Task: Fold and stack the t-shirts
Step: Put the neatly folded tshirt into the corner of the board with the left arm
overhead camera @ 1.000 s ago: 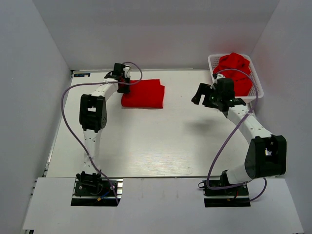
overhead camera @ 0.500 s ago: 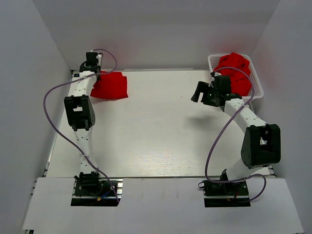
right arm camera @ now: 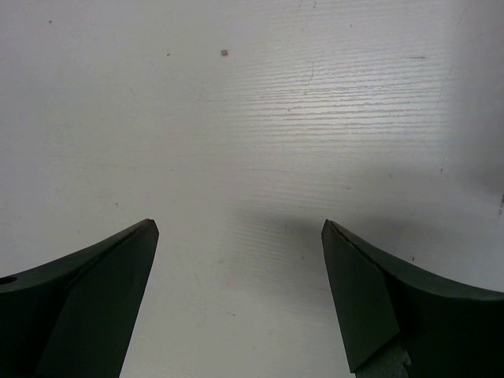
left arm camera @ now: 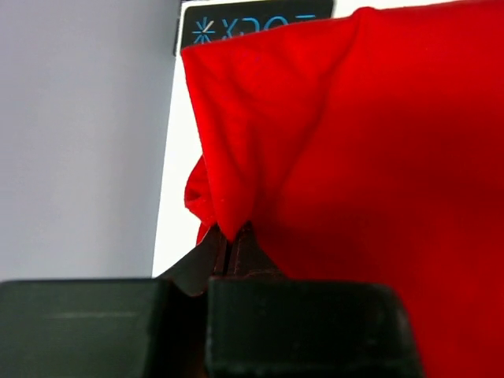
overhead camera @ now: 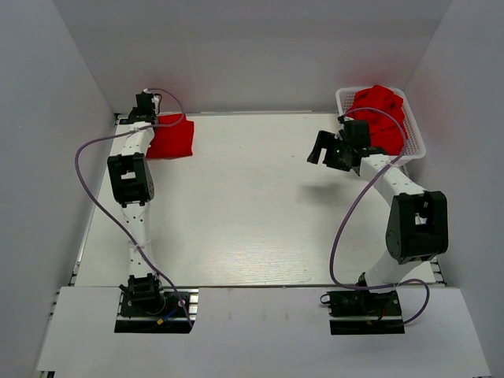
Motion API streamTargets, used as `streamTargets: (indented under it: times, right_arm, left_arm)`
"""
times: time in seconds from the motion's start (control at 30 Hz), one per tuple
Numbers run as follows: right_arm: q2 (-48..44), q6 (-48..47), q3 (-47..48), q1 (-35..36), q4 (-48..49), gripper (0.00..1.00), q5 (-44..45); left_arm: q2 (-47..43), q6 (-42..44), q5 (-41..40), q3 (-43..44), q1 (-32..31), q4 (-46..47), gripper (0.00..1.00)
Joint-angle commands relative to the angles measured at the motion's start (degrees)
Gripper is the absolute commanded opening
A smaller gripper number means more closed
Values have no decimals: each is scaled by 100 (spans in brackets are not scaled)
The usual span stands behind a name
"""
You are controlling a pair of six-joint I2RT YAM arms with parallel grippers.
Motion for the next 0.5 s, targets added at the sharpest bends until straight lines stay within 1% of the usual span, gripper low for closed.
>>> streamTargets:
  times: [0.0, 0.03, 0.23, 0.33, 0.4, 0.43, 0.47]
  right_arm:
    - [90, 7, 262, -38, -63, 90, -93]
    - [108, 15, 296, -20, -64, 90, -102]
    - [275, 77, 376, -20, -81, 90, -251]
    - [302, 95, 376, -20, -90, 90, -252]
    - [302, 121, 358, 6, -99, 90, -243]
    - [310, 121, 367, -3, -81, 90, -269]
    - [319, 130, 376, -3, -81, 90, -269]
  left_arm:
    - [25, 348, -536, 390, 111, 504, 0]
    - [87, 348, -702, 451, 112, 504, 0]
    - [193, 270, -860, 461, 217, 758, 0]
    - [193, 400, -643, 514, 217, 899, 0]
    - [193, 401, -642, 566, 217, 961, 0]
    - [193, 401, -642, 566, 217, 961, 10]
    - [193, 401, -563, 566, 217, 961, 24]
